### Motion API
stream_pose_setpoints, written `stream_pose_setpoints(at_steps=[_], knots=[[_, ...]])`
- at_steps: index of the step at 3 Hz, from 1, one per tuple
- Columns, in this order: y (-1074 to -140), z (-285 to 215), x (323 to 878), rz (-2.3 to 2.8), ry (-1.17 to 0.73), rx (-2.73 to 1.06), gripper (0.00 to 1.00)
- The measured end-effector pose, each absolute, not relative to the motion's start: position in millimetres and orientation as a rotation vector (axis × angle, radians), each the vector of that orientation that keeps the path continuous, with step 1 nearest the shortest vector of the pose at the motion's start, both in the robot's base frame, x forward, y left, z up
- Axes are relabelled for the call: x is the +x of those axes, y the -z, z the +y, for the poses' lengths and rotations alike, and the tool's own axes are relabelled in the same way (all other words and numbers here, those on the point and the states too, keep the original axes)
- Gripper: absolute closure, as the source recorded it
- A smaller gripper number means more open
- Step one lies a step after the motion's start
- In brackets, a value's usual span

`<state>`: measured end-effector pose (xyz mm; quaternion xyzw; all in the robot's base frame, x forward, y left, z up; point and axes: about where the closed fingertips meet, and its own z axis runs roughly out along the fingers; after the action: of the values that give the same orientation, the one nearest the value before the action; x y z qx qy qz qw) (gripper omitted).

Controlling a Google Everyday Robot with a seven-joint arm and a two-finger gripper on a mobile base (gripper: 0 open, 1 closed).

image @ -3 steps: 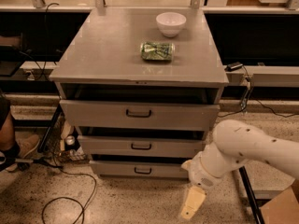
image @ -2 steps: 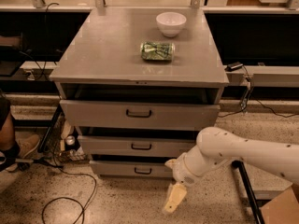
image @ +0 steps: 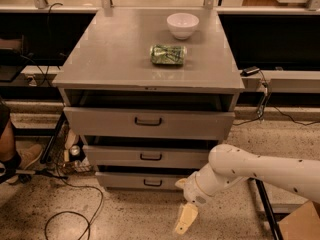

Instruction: Open bottom drawer

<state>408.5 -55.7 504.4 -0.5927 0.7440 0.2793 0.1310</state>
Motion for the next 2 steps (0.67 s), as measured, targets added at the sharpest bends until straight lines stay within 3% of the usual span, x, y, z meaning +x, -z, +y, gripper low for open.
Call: stream_pose_setpoints(at_steps=[2], knots=[[-406, -81, 459, 2.193, -0.71, -1.655, 0.0]])
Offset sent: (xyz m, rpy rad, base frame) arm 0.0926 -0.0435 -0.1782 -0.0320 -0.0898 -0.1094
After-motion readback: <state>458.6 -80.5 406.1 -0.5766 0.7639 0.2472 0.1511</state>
